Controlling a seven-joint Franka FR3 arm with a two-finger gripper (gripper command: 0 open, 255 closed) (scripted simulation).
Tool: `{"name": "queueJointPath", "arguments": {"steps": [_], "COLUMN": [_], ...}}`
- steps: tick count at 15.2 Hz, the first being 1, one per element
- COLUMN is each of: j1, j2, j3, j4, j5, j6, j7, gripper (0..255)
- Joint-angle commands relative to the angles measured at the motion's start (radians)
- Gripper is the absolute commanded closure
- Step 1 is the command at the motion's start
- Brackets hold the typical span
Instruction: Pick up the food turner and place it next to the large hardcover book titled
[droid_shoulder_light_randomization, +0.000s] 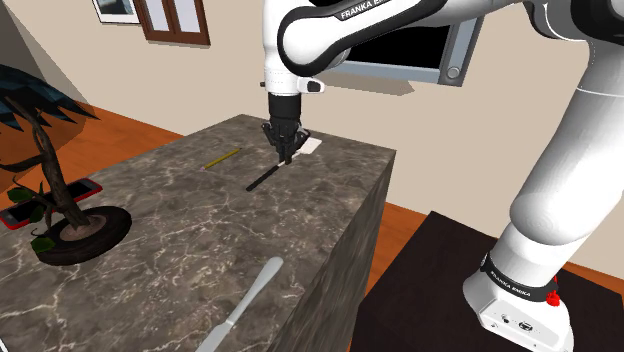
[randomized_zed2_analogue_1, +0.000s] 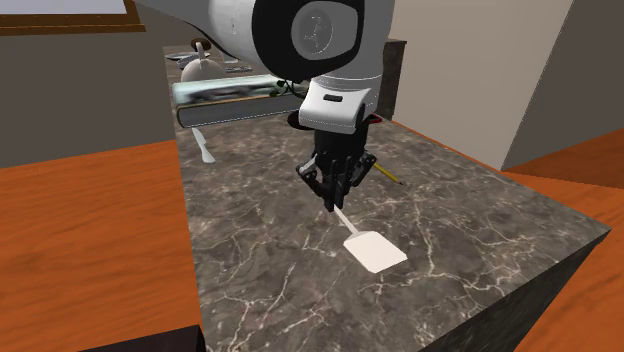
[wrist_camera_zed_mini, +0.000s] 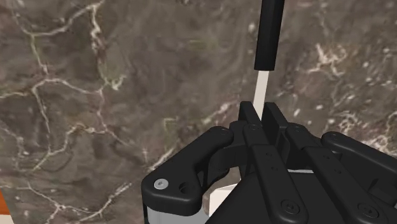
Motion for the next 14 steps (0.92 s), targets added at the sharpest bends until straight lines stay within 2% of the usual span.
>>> {"name": "queueJointPath", "arguments": {"steps": [1,5,14], "j1": [0.0,0.0,-0.003], "j2": [0.0,0.0,-0.023], "j3": [0.0,0.0,0.0], "j4": [0.0,0.0,0.099], "j5": [0.0,0.0,0.014], "j6": [0.0,0.0,-0.117], "j7": [0.0,0.0,-0.004], "gripper": [255,255,255]}}
